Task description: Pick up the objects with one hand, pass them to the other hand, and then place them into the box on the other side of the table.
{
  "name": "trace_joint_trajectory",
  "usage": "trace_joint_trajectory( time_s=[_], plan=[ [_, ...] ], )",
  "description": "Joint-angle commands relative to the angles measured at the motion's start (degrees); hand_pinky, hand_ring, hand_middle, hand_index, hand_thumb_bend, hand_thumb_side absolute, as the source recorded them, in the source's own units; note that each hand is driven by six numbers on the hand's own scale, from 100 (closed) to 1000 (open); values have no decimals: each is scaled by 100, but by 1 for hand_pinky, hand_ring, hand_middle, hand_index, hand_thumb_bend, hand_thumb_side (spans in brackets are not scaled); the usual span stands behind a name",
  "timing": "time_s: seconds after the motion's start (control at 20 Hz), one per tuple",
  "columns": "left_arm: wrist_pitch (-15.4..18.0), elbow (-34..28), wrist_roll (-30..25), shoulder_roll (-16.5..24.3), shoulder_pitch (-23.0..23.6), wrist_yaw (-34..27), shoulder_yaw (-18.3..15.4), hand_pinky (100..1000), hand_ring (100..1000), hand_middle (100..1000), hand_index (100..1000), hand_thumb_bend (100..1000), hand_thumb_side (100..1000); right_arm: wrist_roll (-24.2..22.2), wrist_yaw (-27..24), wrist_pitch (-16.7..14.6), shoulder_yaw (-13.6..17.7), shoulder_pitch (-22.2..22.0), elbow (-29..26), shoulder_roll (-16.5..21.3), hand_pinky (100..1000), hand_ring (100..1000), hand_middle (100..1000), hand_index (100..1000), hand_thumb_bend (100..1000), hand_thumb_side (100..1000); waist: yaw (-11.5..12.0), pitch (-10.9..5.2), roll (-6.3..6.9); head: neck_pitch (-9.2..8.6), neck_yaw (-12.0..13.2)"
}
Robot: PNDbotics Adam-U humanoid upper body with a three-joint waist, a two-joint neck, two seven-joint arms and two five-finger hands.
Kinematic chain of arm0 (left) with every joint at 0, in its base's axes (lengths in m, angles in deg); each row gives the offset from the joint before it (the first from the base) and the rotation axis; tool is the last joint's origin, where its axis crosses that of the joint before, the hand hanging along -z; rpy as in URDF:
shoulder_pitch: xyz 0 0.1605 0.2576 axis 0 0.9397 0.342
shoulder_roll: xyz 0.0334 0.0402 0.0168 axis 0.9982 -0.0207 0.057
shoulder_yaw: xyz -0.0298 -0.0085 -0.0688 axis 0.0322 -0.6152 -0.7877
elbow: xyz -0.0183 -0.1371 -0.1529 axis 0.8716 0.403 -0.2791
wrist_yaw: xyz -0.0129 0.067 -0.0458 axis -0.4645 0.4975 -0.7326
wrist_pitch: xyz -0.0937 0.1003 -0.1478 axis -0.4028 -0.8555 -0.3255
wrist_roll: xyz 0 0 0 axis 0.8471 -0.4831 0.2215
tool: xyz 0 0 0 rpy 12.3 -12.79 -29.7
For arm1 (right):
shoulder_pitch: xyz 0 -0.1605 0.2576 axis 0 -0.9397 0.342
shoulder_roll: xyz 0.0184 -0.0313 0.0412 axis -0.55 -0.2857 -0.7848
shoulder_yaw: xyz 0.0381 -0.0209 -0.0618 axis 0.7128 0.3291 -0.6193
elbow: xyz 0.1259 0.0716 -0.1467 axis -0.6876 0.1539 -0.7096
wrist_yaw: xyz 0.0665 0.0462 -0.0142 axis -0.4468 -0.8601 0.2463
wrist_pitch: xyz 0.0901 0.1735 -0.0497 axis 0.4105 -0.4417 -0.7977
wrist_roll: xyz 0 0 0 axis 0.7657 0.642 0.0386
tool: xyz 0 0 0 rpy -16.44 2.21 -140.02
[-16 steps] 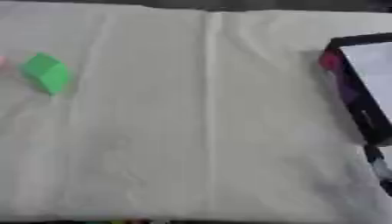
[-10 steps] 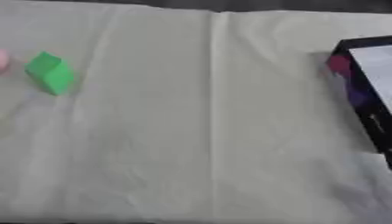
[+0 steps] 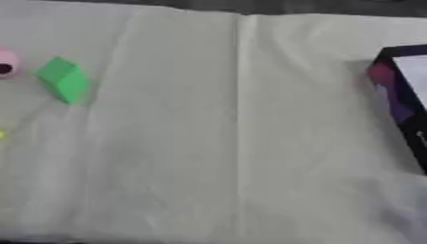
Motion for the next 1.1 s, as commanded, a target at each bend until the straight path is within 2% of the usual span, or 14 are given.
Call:
trace_joint_trajectory(
  time_s=[0.05, 0.2, 0.25, 0.4, 0.9, 1.1],
  plan=[
    [-6, -130, -4, 279, -27, 57, -57, 1000, 652, 766, 764, 121, 842, 90, -73, -66, 86, -18, -58, 163, 670, 736, 726, 773, 715, 119, 5, 26, 81, -75, 55],
    [-50, -125, -70, 500, -50, 159, -49, 1000, 663, 774, 774, 107, 846, 96, -86, -59, 102, -34, -58, 175, 670, 736, 725, 772, 719, 138, 1, 21, 95, -58, 61],
    [-76, -111, -112, 616, -68, 226, -45, 1000, 666, 778, 782, 100, 847, 100, -80, -63, 109, -47, -58, 184, 670, 735, 725, 772, 714, 119, -2, 15, 105, -50, 53],
    [-271, -29, -248, 979, -171, 467, 15, 1000, 683, 787, 794, 100, 842, 119, -47, -81, 124, -97, -58, 199, 670, 735, 725, 772, 715, 119, -3, -6, 138, -13, 21],
    [-1116, 775, -1023, 2356, -855, 1320, 687, 1000, 761, 808, 826, 100, 835, 243, 114, -156, 155, -292, -58, 315, 672, 736, 725, 771, 715, 120, 12, -110, 255, 119, 1],
    [-1444, 1160, -1343, 2890, -1171, 1632, 891, 1000, 778, 807, 833, 100, 764, 257, 147, -161, 137, -328, -58, 333, 673, 736, 725, 771, 715, 120, -5, -143, 251, 117, 20]
  ],
)
